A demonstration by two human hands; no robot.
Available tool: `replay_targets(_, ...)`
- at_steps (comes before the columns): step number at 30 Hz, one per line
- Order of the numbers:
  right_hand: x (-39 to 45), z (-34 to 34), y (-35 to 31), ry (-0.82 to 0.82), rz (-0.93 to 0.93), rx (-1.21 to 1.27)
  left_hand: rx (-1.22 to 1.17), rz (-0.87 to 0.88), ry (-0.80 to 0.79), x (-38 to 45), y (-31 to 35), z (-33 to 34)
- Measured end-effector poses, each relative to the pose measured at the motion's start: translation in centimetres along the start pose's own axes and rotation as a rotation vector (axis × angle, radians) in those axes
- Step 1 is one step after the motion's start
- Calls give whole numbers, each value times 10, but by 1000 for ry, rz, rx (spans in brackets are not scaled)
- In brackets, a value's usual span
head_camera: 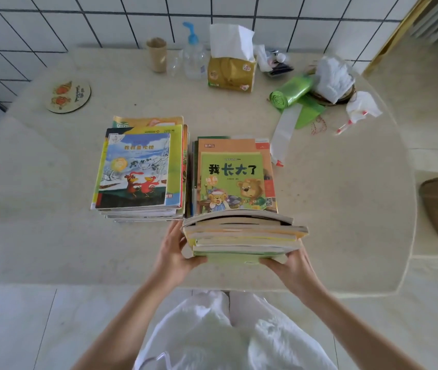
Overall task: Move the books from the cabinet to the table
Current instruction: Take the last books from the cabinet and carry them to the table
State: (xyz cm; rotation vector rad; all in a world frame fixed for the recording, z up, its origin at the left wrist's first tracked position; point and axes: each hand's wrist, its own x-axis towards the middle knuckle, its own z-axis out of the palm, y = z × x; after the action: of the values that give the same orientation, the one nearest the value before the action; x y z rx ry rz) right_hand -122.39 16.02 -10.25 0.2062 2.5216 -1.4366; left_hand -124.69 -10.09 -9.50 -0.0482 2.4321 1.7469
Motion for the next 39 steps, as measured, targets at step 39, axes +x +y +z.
replay_targets(39,23,-48,-35,-102,103,247,-174,-318,-98,31,32,-5)
